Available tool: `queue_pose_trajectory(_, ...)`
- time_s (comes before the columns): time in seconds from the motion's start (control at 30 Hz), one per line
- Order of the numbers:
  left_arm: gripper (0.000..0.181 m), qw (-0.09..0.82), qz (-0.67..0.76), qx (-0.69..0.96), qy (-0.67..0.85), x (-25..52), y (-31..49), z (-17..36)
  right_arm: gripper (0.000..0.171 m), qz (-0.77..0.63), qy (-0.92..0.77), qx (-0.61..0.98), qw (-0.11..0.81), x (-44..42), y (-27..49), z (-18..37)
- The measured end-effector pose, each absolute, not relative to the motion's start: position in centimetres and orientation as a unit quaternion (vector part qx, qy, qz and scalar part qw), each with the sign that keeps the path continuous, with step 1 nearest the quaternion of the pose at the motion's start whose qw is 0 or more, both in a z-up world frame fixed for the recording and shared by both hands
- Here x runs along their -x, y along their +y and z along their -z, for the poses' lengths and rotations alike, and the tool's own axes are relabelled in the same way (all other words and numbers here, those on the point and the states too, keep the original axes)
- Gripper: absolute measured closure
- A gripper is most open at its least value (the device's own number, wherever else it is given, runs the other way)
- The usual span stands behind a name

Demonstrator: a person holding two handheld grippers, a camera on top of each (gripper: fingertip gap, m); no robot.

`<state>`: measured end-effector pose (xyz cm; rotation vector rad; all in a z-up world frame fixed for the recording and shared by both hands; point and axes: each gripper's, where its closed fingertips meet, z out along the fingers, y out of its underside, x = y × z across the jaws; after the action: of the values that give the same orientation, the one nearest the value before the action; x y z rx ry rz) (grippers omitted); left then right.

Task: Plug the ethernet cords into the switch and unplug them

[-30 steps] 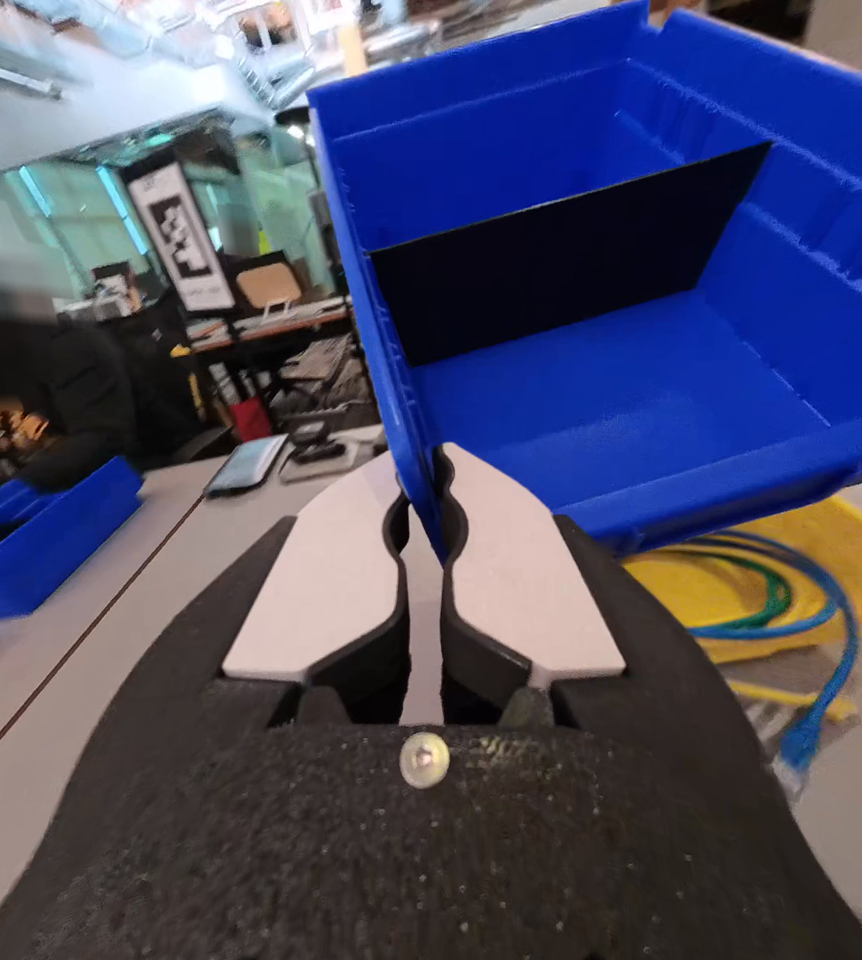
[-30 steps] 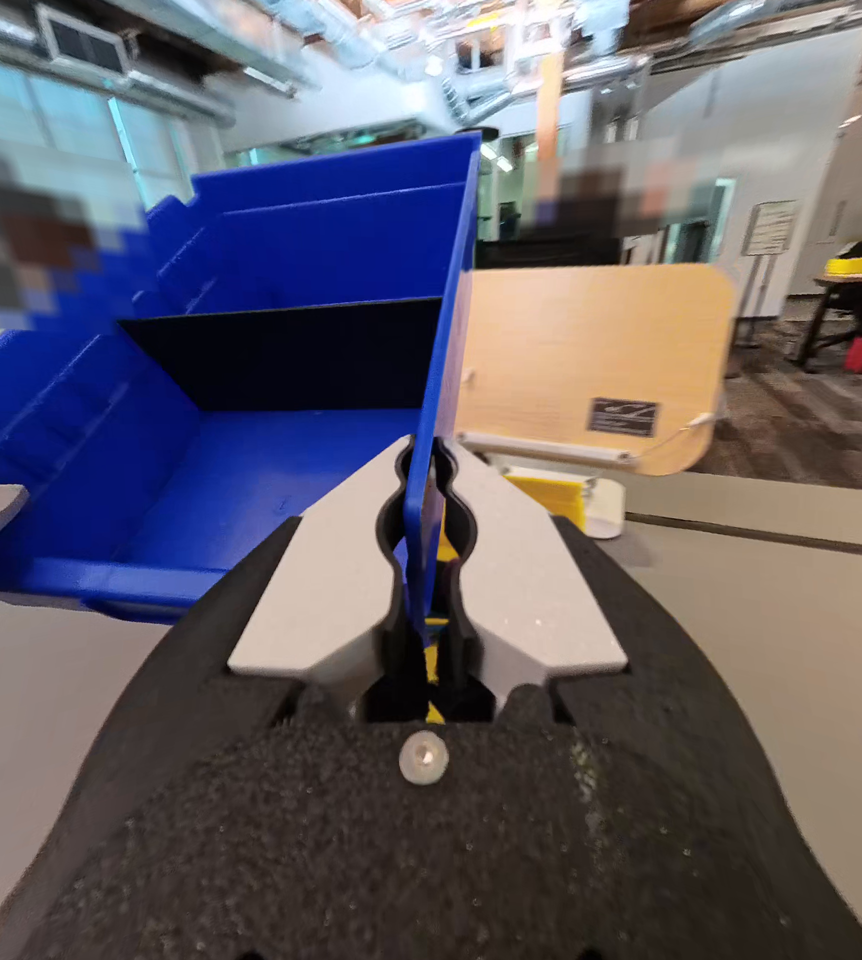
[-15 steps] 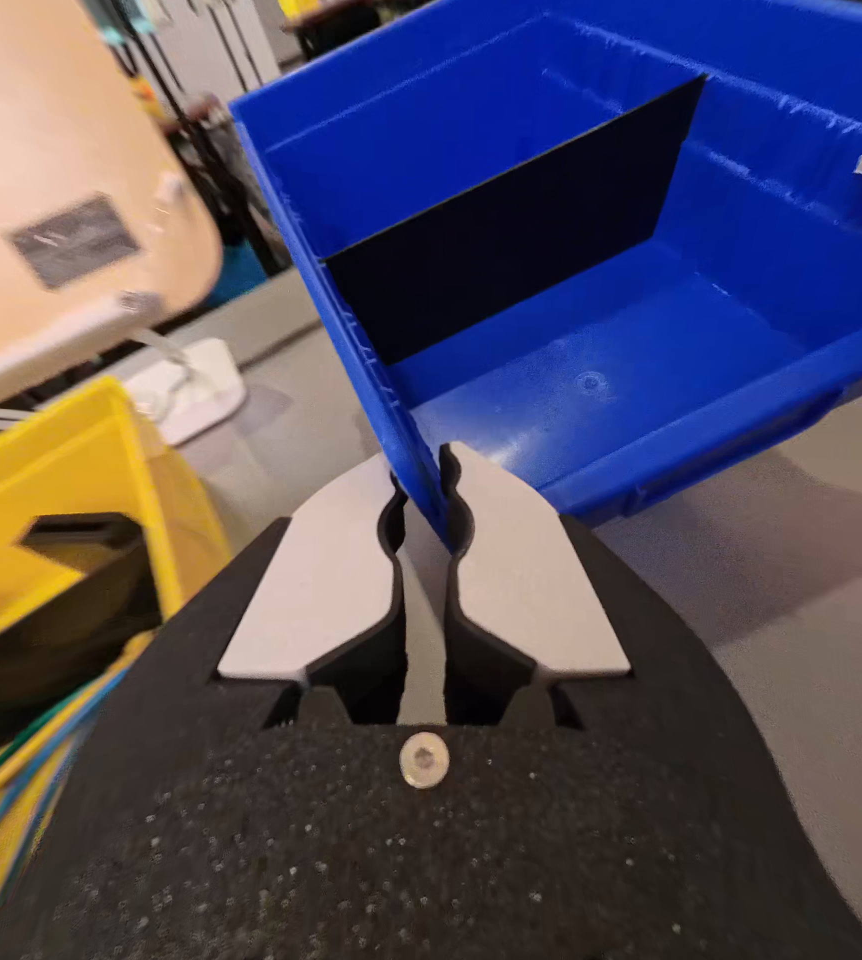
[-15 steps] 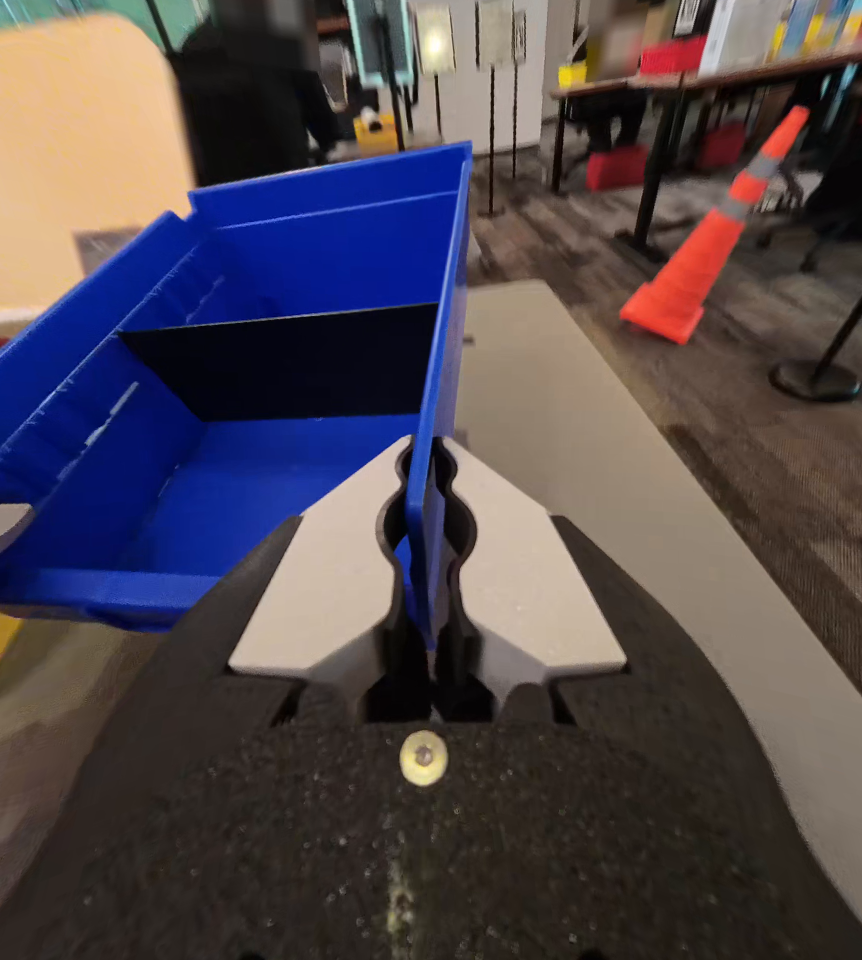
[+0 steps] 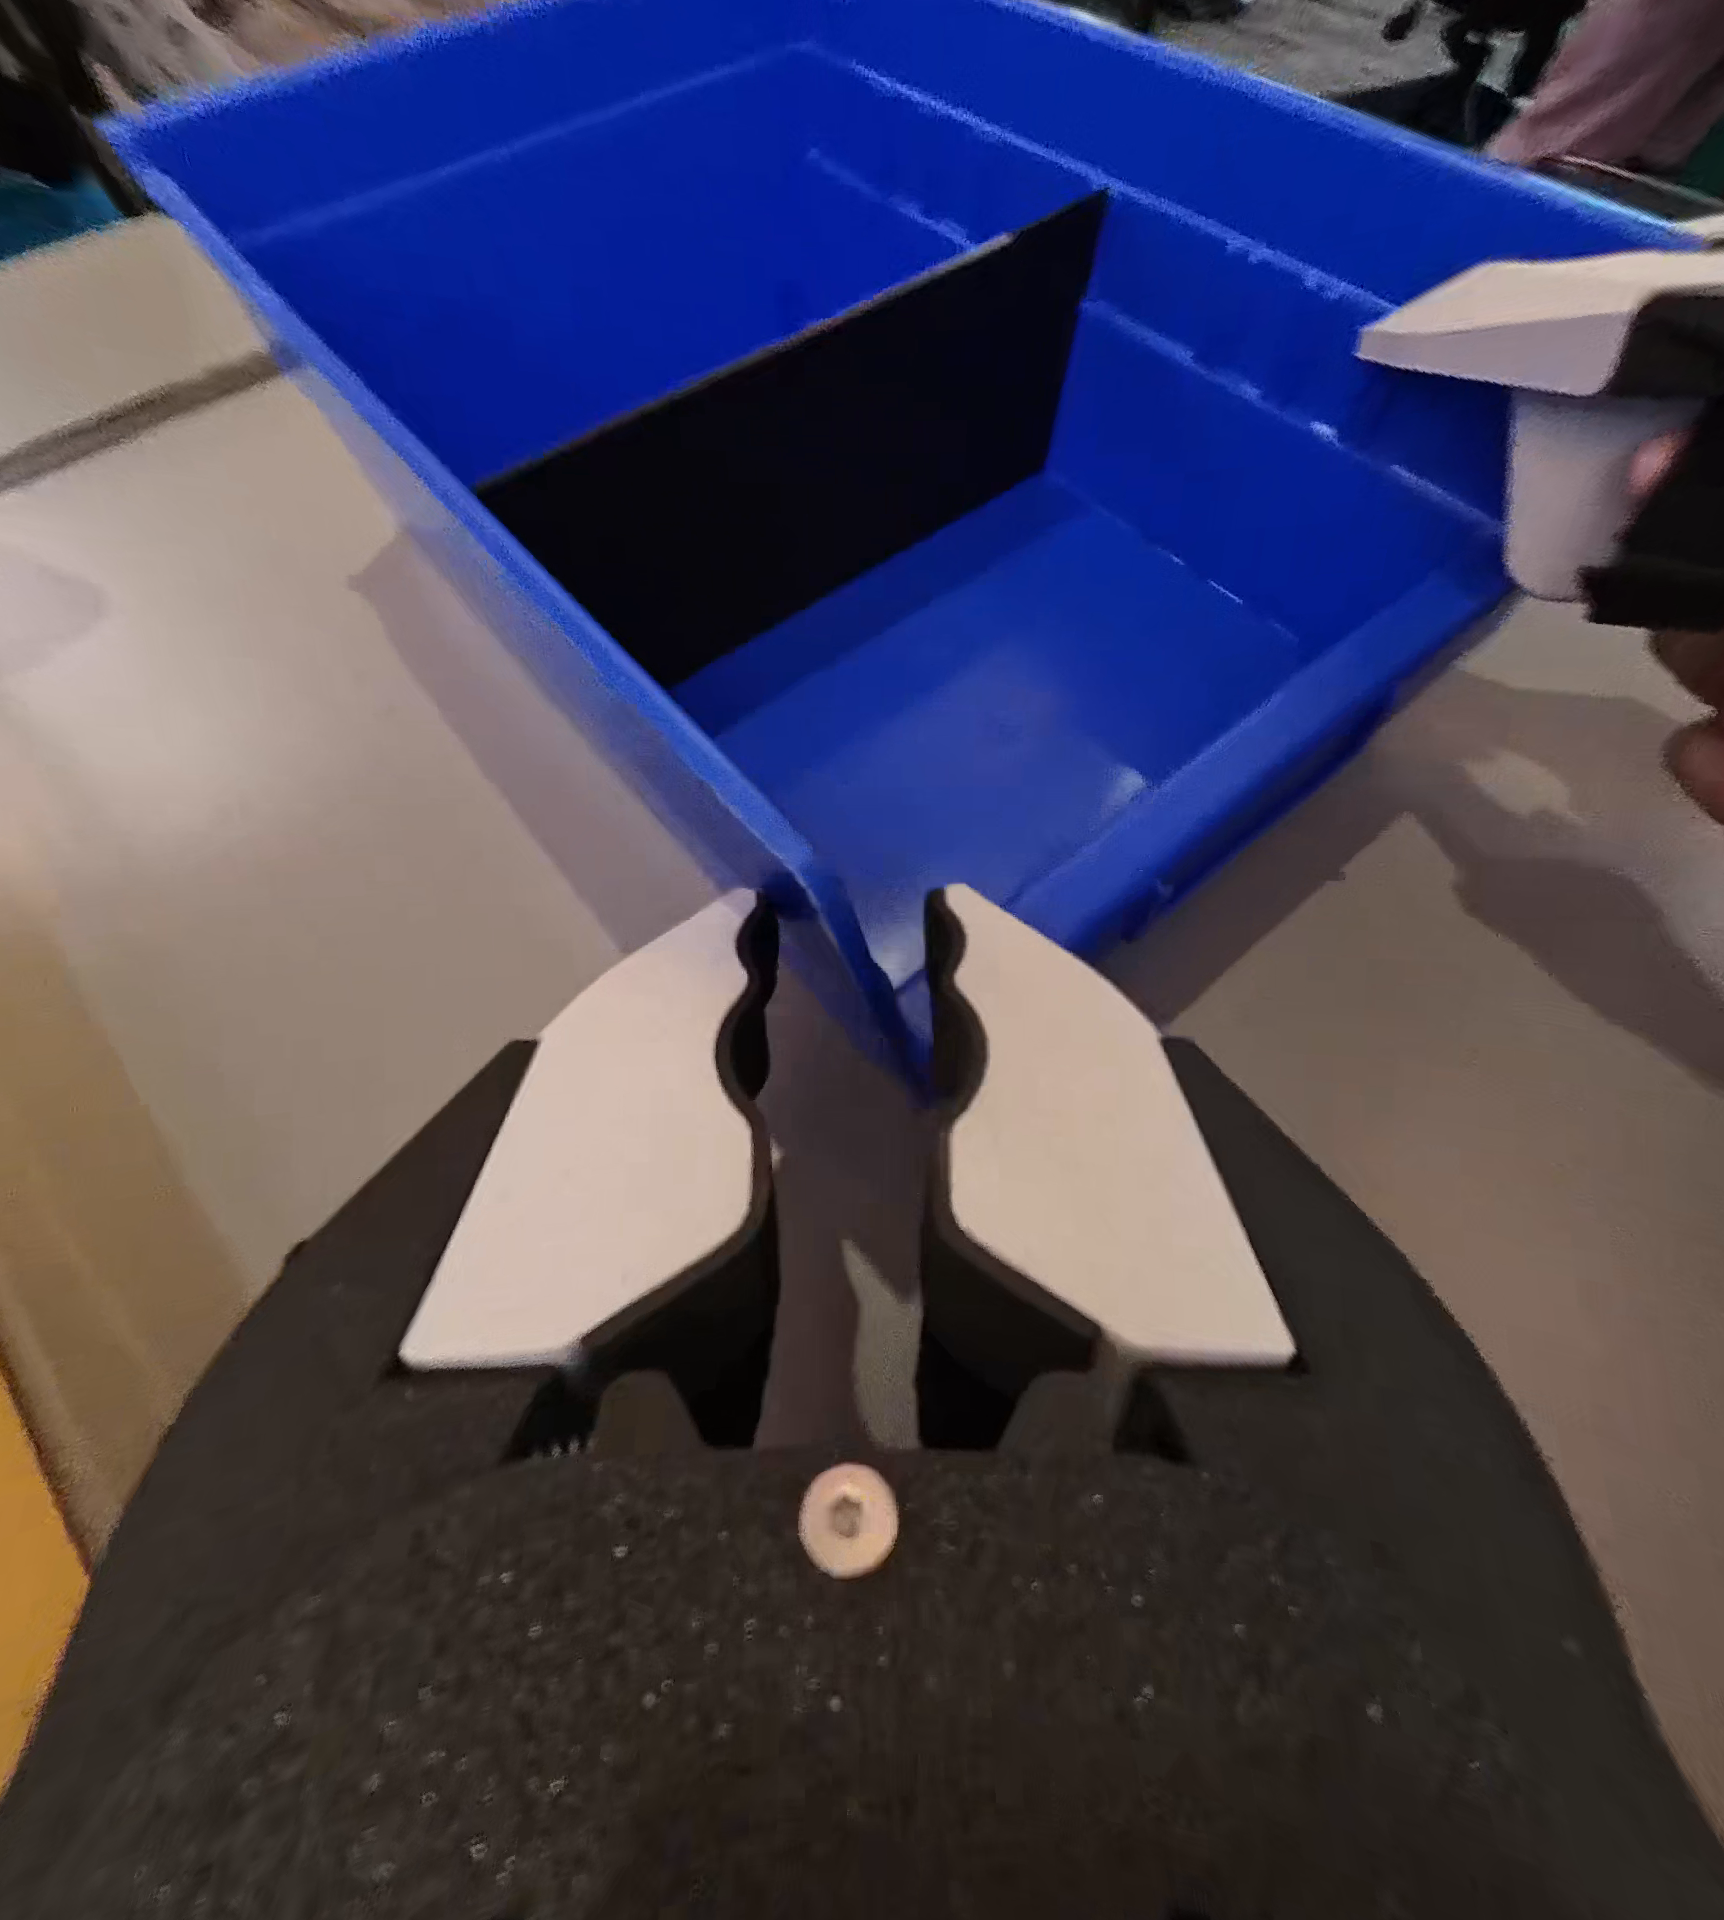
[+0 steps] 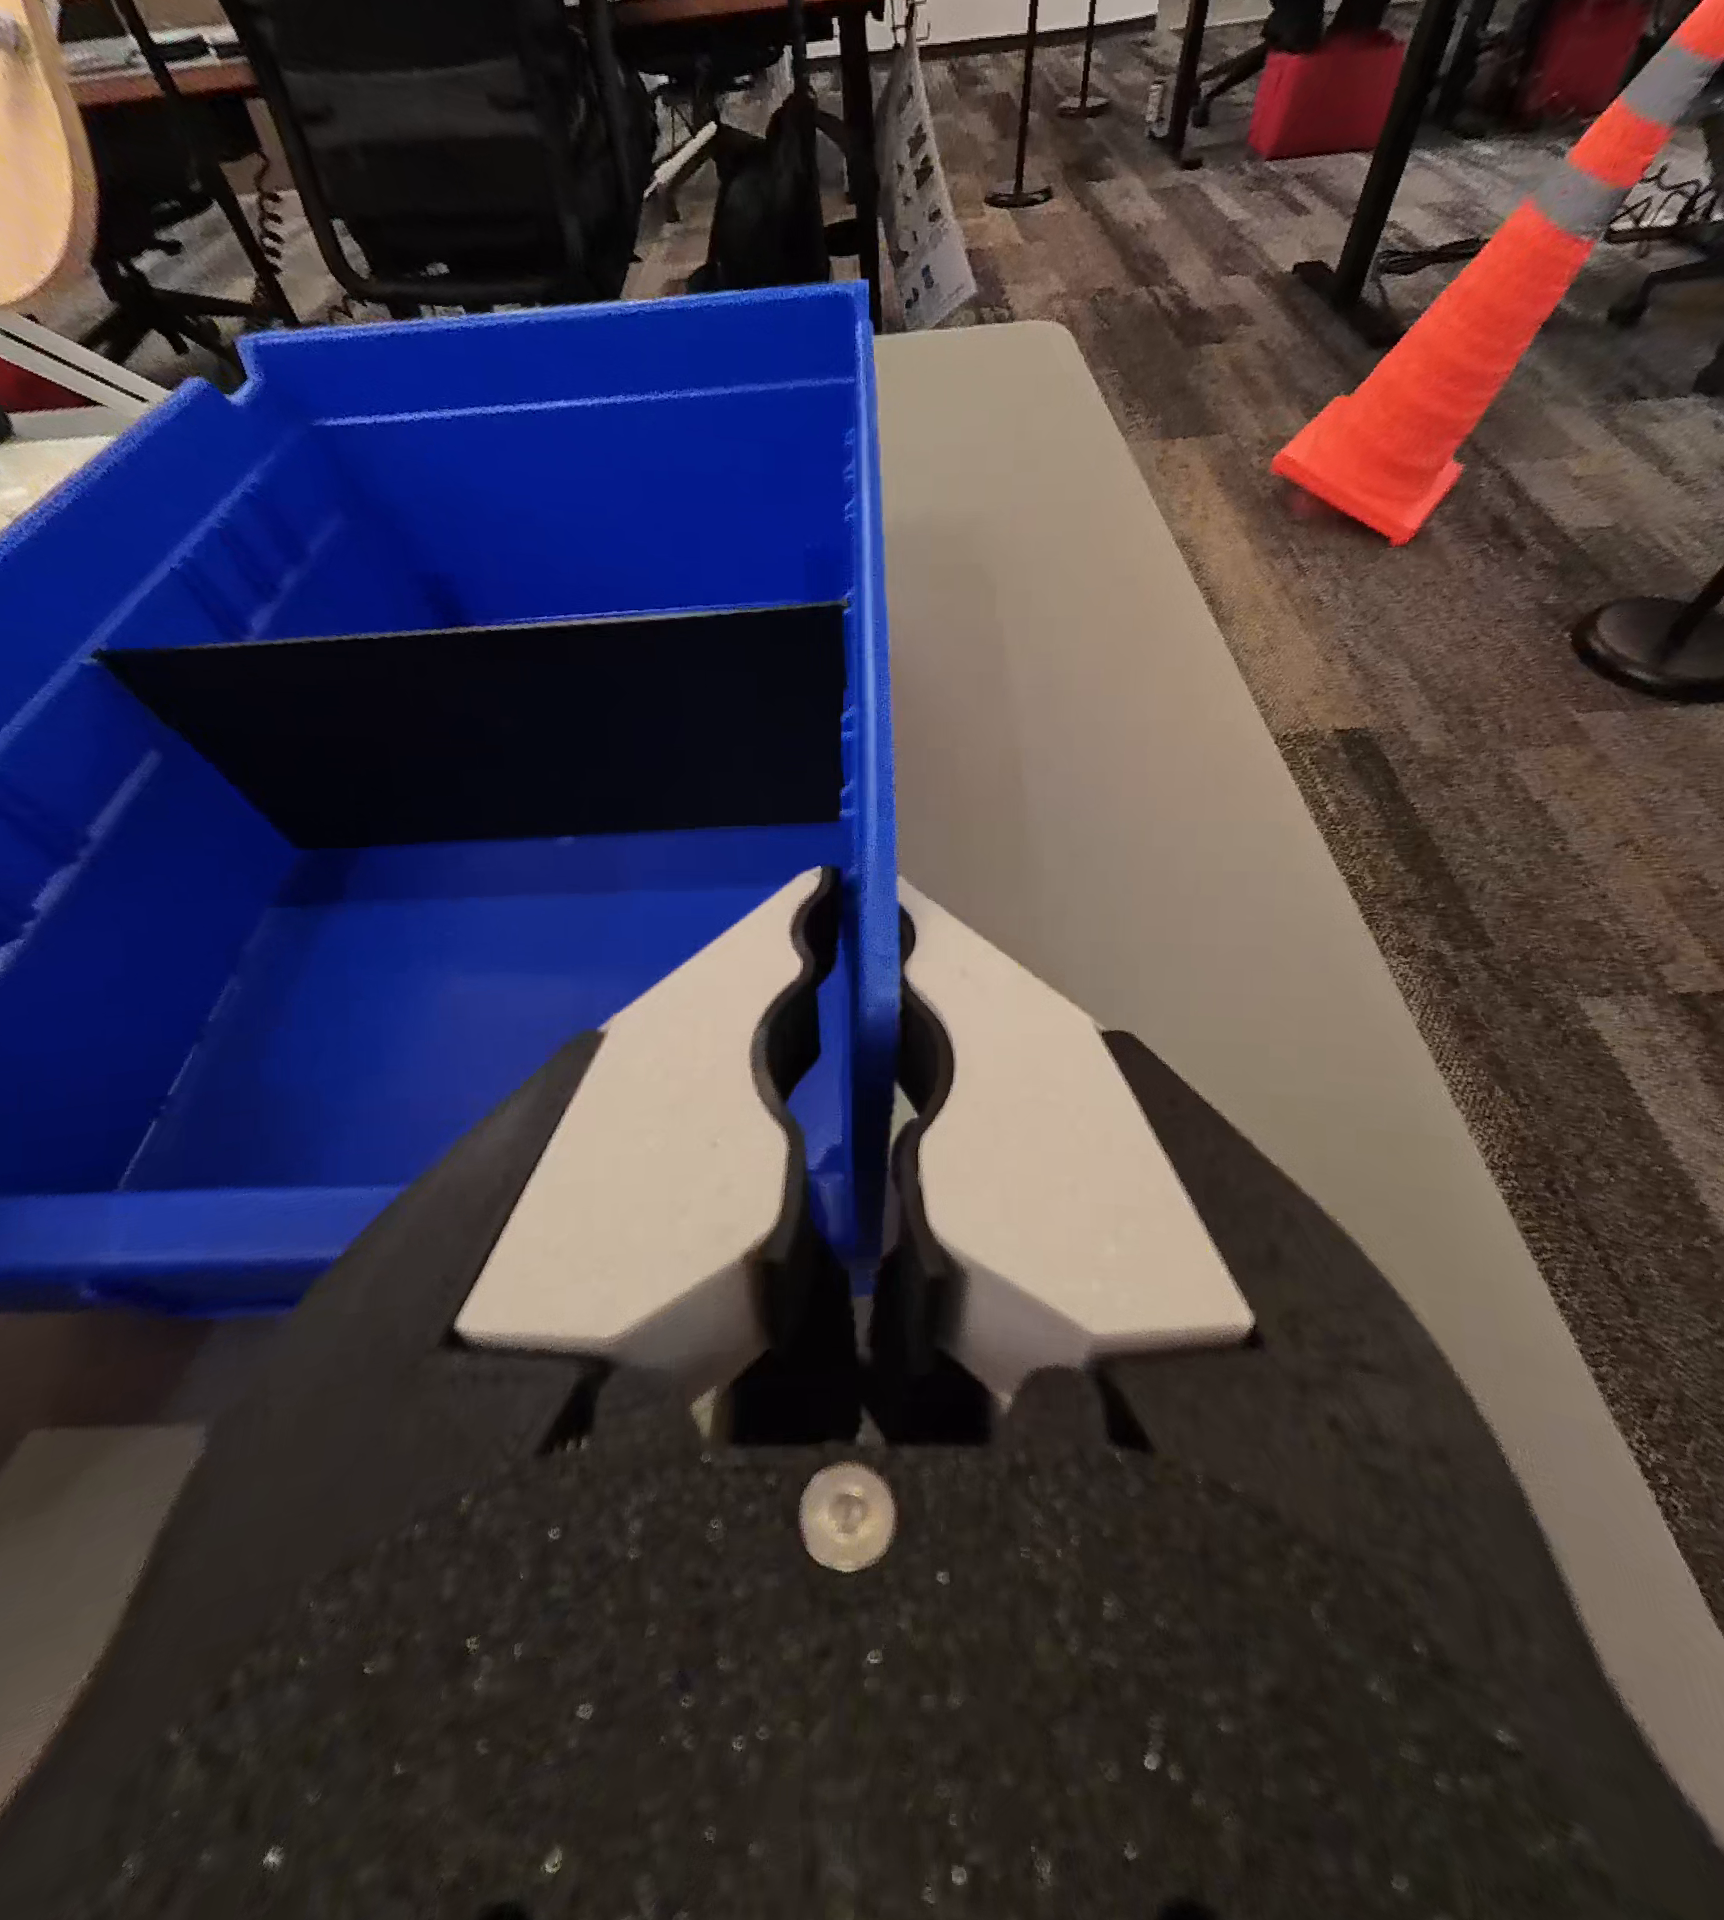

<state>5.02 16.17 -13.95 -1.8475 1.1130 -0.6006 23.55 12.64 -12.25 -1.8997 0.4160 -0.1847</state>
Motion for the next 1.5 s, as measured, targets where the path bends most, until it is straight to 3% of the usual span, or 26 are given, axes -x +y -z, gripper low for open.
queue_pose_trajectory(0.17,0.154,0.326,0.363,0.737,0.468,-2.6,12.1,13.0,0.165,0.041,0.203,0.786,0.583,-23.5,12.6,12.1)
queue_pose_trajectory(0.23,0.154,0.311,0.406,0.72,0.469,-0.2,10.8,11.7,0.152,0.041,0.222,0.765,0.603,-24.1,12.0,11.4)
queue_pose_trajectory(0.4,0.154,0.425,0.402,0.694,0.42,9.0,14.9,6.0,0.14,0.123,0.227,0.695,0.671,-22.5,9.0,4.6)
queue_pose_trajectory(0.53,0.154,0.542,0.319,0.716,0.302,19.0,22.5,2.2,0.14,0.076,0.128,0.7,0.698,-12.1,12.4,1.9)
queue_pose_trajectory(0.7,0.14,0.56,0.271,0.758,0.197,26.7,28.0,3.6,0.125,-0.124,0.056,0.722,0.678,4.3,19.0,4.2)
queue_pose_trajectory(0.8,0.14,0.608,0.17,0.752,0.188,29.1,29.7,5.5,0.117,-0.156,0.06,0.745,0.646,9.4,22.2,6.9)
queue_pose_trajectory(0.9,0.137,0.575,0.153,0.774,0.215,28.3,29.9,9.2,0.11,-0.11,0.057,0.785,0.607,10.9,24.4,9.9)
queue_pose_trajectory(1.0,0.145,0.549,0.172,0.791,0.208,27.6,29.7,11.1,0.121,-0.085,0.07,0.804,0.585,10.8,25.4,11.5)
queue_pose_trajectory(1.13,0.168,0.526,0.141,0.811,0.216,28.1,30.3,12.6,0.156,-0.056,0.087,0.828,0.551,10.2,25.8,13.7)
queue_pose_trajectory(1.5,0.177,0.517,0.174,0.819,0.179,30.8,31.7,12.1,0.167,0.021,0.149,0.829,0.539,12.4,25.9,12.5)
